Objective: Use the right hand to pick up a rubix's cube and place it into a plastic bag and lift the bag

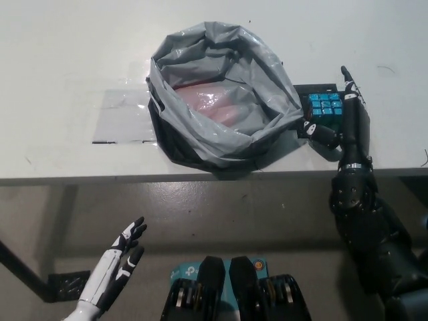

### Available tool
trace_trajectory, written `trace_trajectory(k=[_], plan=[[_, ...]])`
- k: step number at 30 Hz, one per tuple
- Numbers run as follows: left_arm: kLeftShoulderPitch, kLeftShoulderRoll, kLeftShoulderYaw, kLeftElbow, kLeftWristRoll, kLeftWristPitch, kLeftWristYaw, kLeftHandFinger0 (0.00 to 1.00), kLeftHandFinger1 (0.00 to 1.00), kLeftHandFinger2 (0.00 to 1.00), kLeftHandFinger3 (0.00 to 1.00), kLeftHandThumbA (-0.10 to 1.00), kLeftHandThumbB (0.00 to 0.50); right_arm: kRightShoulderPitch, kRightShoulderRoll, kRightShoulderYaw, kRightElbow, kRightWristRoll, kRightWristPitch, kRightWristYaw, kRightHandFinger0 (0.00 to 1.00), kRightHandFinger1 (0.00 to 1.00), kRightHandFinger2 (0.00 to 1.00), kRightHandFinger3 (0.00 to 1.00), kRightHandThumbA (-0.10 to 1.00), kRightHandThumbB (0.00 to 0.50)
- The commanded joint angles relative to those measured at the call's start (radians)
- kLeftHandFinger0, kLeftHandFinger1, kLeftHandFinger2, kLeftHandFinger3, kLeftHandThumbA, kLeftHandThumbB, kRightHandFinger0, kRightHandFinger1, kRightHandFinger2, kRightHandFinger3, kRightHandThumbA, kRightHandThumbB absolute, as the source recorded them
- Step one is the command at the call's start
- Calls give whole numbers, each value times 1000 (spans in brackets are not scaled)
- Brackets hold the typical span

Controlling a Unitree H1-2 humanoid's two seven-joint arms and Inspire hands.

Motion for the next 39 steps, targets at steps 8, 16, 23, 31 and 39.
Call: trace_trajectory(k=[8, 16, 23, 31, 39], plan=[[-28, 10, 7, -30, 7, -31, -8, 1000, 1000, 1000, 1000, 1000, 193, -87, 13, -8, 11, 86, -43, 76, 1000, 1000, 1000, 1000, 934, 439], [-33, 11, 6, -28, 5, -37, -10, 1000, 1000, 1000, 1000, 1000, 205, -95, 21, -55, 49, 188, 0, 181, 1000, 1000, 1000, 1000, 881, 450], [-38, 13, 9, -30, -13, -29, -19, 1000, 1000, 1000, 1000, 1000, 200, -125, 16, -23, 83, 144, 209, 174, 1000, 1000, 1000, 1000, 765, 403], [-44, 12, 13, -23, -4, -34, -17, 1000, 1000, 1000, 1000, 1000, 194, -140, 17, 52, 90, 47, 333, -11, 18, 159, 315, 412, 48, 303], [-48, 6, 18, -17, -26, -36, -25, 1000, 1000, 1000, 1000, 1000, 211, -118, 2, 65, 117, 82, 295, 9, 0, 359, 802, 752, -100, 255]])
